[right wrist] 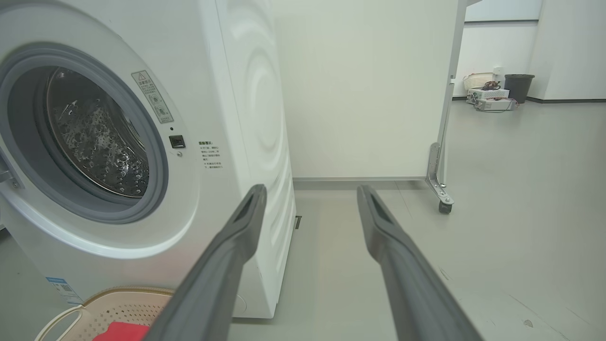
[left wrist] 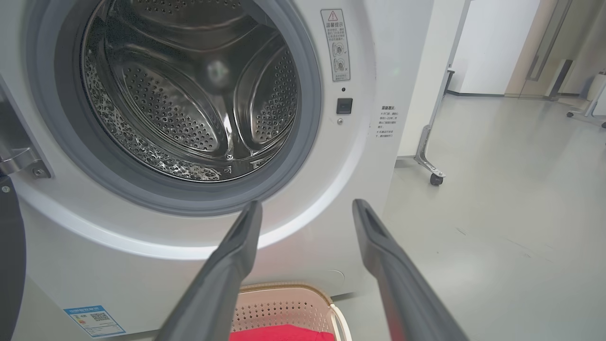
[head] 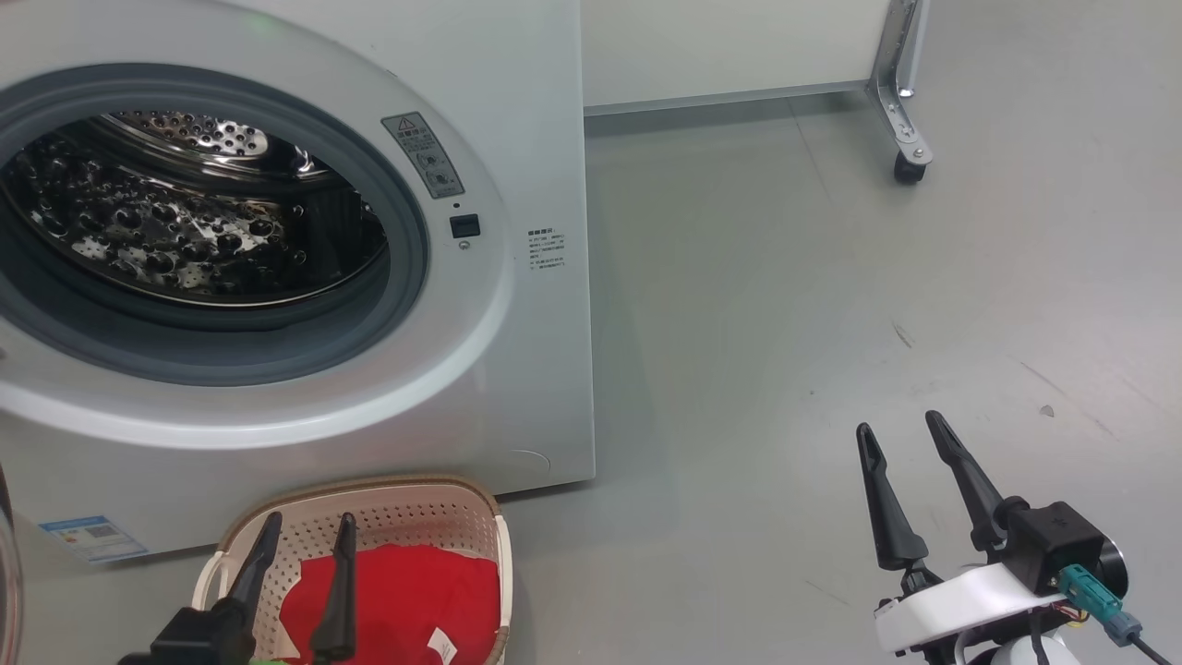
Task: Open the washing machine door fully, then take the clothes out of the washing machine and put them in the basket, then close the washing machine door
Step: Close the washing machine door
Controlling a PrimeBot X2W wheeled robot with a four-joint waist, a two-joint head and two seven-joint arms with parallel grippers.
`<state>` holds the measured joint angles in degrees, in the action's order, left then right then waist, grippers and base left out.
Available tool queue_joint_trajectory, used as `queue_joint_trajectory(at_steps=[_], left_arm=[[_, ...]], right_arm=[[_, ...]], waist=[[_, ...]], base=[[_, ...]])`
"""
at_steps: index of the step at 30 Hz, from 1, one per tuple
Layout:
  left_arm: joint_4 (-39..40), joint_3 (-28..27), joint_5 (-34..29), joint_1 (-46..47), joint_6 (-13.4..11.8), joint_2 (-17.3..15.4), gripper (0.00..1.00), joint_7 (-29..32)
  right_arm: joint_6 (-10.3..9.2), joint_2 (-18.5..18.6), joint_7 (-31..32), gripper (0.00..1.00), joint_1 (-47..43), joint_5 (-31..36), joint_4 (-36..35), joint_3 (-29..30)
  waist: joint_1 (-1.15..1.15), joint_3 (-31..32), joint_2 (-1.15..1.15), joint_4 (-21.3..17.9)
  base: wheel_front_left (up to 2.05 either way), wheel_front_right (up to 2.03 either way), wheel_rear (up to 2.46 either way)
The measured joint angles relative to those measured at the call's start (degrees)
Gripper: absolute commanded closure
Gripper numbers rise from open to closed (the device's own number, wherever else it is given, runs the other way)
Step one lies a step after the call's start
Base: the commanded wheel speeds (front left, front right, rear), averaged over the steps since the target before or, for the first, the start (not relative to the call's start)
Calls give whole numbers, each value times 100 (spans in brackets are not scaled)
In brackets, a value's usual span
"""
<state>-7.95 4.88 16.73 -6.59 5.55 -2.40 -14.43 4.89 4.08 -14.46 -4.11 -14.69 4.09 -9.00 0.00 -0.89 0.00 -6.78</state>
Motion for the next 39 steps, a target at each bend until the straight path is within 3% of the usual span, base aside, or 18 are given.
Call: queue_joint_trajectory(at_steps=[17,39], left_arm=[[-33,81,42,-61,-25,0,0,0],[94,244,141,-61,-63,-3,0,-1]], right_arm=[[1,-2,0,0,0,0,14,1],[8,11,0,0,1,1,30,-37]], waist=[[0,17,0,12],[0,31,0,44]], base=[[-59,59,0],[-121,121,0]])
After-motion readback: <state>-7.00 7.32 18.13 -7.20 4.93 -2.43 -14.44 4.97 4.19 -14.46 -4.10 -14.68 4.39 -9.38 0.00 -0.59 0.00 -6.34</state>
